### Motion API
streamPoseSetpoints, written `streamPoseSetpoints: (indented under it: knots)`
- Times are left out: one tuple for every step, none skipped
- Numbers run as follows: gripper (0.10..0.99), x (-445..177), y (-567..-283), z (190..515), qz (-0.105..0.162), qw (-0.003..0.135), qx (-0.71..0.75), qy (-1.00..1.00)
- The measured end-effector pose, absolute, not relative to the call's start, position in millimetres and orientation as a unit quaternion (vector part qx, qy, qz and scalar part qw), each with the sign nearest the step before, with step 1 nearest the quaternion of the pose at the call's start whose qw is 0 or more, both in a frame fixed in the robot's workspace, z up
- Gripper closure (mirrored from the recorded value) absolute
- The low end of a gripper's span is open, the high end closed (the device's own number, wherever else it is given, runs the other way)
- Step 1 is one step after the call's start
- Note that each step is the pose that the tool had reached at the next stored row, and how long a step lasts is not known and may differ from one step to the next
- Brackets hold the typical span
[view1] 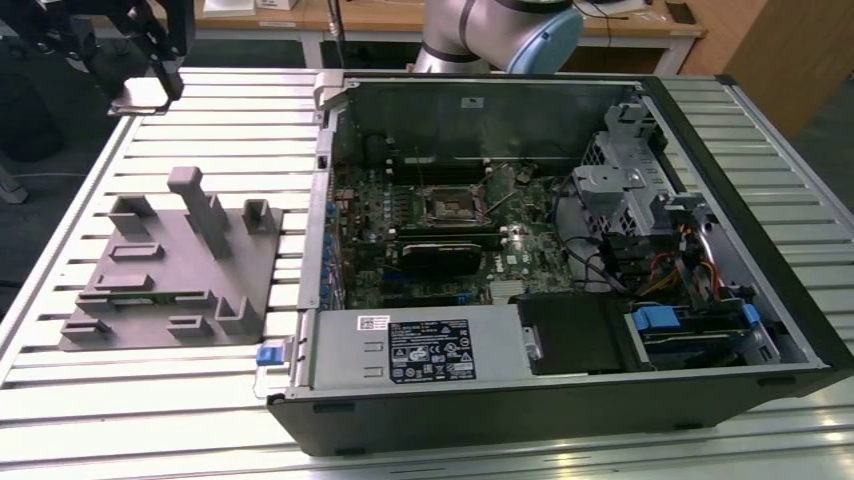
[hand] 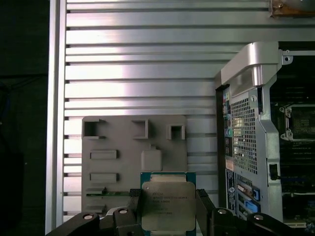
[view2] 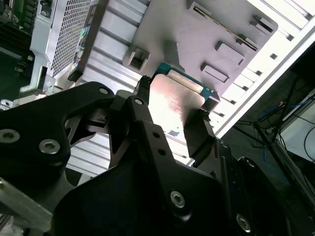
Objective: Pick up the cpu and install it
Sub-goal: 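Pick up the cpu and move it towards the insertion slot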
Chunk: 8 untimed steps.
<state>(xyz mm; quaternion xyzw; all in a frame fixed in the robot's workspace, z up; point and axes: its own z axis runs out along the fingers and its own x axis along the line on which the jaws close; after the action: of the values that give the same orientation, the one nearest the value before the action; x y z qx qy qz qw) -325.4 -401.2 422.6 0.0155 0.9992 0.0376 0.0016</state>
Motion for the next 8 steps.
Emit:
streamPoseSetpoints:
  knots:
    - [0.557,-324.3,-401.1,422.6,0.038,0.002,0.016,0.999]
    - [0.557,-323.4,-401.1,422.6,0.038,0.002,0.016,0.999]
    - [0.557,-322.4,-401.1,422.6,0.038,0.002,0.016,0.999]
    - [0.557,-321.2,-401.1,422.6,0.038,0.002,0.016,0.999]
    - [0.557,-319.7,-401.0,422.6,0.038,0.002,0.016,0.999]
    - [0.557,-318.5,-401.0,422.6,0.038,0.002,0.016,0.999]
    - [0.557,-316.9,-401.0,422.6,0.038,0.002,0.016,0.999]
    - [0.557,-315.5,-401.0,422.6,0.038,0.002,0.016,0.999]
